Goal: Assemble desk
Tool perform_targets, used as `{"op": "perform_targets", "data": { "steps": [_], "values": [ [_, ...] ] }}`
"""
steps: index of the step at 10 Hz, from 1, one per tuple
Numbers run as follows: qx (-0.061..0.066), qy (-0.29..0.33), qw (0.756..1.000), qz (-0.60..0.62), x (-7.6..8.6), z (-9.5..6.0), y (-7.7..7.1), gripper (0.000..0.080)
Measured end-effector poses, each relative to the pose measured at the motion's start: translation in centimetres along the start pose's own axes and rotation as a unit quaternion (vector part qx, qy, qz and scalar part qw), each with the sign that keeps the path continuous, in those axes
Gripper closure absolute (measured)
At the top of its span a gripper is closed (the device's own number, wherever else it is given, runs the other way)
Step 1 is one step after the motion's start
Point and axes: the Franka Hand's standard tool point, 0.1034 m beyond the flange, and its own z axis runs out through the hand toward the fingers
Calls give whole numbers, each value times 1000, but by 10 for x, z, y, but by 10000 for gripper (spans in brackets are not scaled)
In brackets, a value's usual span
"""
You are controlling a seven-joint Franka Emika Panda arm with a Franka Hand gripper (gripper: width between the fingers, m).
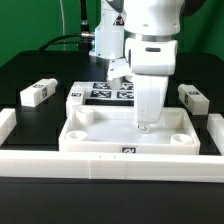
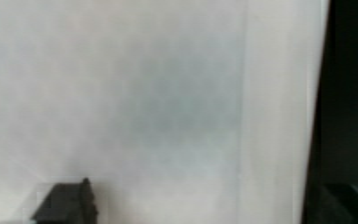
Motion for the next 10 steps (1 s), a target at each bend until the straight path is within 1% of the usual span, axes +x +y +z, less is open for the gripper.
{"op": "perform_targets", "data": {
  "steps": [1, 2, 3, 4, 5, 10],
  "values": [
    [1, 0, 1000, 0, 0, 0, 0, 245],
    [1, 0, 1000, 0, 0, 1, -1, 445],
    [1, 0, 1000, 0, 0, 1, -1, 581],
    [1, 0, 1000, 0, 0, 1, -1, 581],
    [-3, 1, 1000, 1, -1, 0, 1, 740],
    [-3, 1, 1000, 1, -1, 0, 1, 740]
  ]
}}
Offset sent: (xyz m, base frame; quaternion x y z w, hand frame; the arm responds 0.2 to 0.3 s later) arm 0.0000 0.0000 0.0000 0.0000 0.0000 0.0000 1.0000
